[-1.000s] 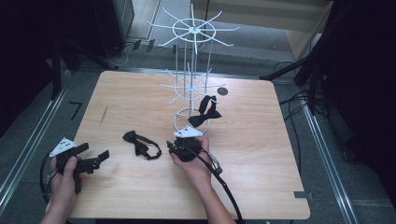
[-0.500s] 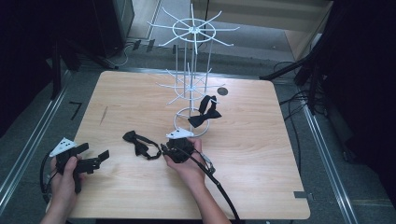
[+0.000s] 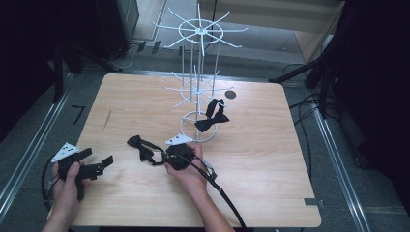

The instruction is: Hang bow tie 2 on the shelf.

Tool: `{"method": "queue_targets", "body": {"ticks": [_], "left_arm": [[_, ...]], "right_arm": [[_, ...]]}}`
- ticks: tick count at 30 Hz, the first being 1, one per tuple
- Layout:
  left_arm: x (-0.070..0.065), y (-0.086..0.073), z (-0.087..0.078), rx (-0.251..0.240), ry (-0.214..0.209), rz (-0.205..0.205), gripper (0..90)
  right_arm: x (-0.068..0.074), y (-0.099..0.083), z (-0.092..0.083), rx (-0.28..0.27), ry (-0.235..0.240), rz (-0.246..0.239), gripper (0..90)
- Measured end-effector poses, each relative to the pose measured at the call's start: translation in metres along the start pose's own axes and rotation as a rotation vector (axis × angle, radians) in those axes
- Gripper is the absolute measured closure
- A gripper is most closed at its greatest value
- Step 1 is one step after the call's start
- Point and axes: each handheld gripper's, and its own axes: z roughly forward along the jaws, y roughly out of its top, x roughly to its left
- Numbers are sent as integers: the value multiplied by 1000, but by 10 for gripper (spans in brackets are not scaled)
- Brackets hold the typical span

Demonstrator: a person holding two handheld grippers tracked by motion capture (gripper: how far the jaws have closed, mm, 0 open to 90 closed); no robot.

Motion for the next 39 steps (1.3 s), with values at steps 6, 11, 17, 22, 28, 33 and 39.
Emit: {"method": "queue_targets", "body": {"ticks": [6,11,17,22,28,33,39], "left_arm": [[0,0,0,0,0,0,0],[0,0,0,0,-1,-1,0],[0,0,0,0,-1,-1,0],[0,0,0,1,-1,-2,0],[0,0,0,1,-1,-2,0],[0,0,0,1,-1,-2,0],[0,0,0,2,-1,-2,0]], "right_arm": [[0,-2,4,18,0,-2,603],[1,-3,6,30,-3,-19,641],[-1,-4,4,45,-23,-47,860],[-2,-5,1,32,-32,-58,891],[-3,-1,-8,-49,-57,-71,893],[-4,5,-19,-103,-73,-78,893],[-4,9,-28,-134,-88,-95,893]]}}
